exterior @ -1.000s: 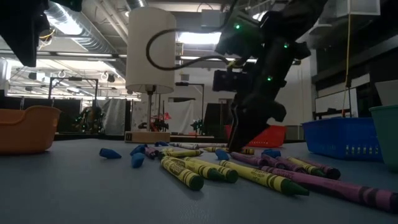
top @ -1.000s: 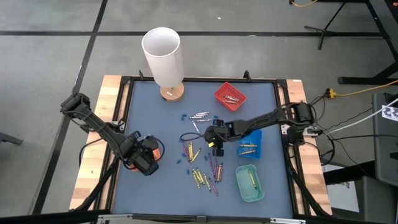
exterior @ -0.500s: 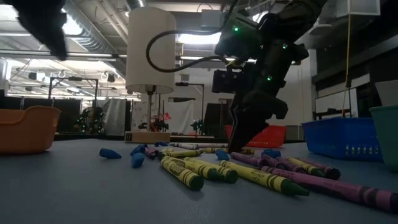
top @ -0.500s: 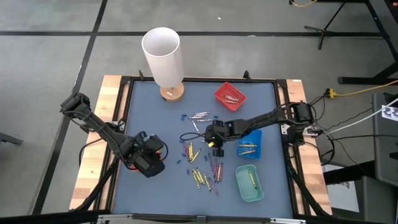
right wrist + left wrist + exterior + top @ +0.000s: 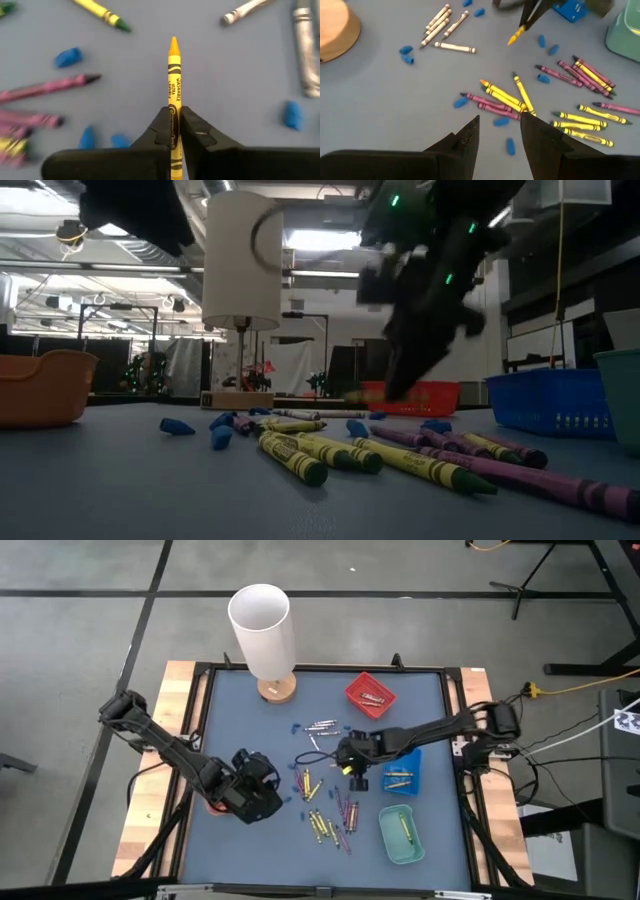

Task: Sort crayons
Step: Put the yellow crayon into the blue bin

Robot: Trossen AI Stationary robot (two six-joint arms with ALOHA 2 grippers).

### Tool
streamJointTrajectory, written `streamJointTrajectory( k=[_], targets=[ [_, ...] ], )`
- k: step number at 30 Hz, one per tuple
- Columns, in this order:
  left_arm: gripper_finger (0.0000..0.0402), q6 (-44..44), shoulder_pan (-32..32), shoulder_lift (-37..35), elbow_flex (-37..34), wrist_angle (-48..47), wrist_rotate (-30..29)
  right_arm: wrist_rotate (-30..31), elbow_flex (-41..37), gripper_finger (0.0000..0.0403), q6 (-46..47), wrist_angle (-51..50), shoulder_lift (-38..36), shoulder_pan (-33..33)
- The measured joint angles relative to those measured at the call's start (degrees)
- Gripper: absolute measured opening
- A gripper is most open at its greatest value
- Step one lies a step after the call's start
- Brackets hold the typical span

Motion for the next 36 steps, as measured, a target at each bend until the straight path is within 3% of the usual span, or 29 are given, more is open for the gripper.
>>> streamJointTrajectory(
  k=[13,20,30,36],
  targets=[
    [0.0128,17.19,6.18,8.90,0.00,19.06,0.62,0.18,0.11,0.0025,2.53,-26.11,-18.04,0.04],
    [0.0128,24.37,9.48,13.23,0.00,30.12,0.91,-1.22,0.11,0.0025,4.87,-38.30,-21.17,0.00],
    [0.0128,25.87,12.47,18.96,0.00,36.23,2.74,-1.25,0.11,0.0048,4.89,-41.31,-21.12,0.00],
    [0.0128,25.87,13.99,23.29,0.00,40.15,4.38,-1.25,0.11,0.0085,4.63,-41.27,-21.12,0.00]
  ],
)
